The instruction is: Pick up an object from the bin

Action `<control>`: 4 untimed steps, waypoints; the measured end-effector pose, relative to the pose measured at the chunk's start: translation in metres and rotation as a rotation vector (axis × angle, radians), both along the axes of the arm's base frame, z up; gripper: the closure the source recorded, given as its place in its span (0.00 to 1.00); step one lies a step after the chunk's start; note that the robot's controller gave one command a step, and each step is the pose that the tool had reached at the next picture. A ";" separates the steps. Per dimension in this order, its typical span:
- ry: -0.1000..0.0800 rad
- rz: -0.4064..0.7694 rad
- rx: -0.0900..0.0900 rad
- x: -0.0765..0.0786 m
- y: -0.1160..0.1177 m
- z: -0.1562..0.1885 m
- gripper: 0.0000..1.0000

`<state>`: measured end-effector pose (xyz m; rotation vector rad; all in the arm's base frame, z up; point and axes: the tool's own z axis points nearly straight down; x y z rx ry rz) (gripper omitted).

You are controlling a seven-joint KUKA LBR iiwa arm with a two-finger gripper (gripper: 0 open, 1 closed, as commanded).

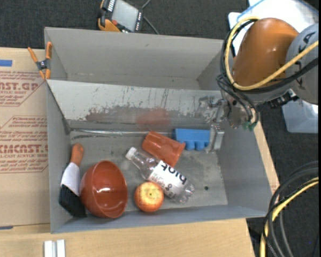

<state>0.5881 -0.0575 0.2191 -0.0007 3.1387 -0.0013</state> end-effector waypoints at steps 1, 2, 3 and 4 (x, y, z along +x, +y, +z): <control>0.000 0.000 0.000 0.000 0.000 0.000 0.00; -0.002 -0.032 0.002 -0.023 0.042 -0.078 1.00; -0.002 -0.032 0.001 -0.023 0.042 -0.078 1.00; -0.005 -0.007 0.001 -0.043 0.022 -0.073 1.00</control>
Offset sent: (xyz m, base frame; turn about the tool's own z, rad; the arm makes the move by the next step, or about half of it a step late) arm -0.0238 0.0402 -0.0777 0.0343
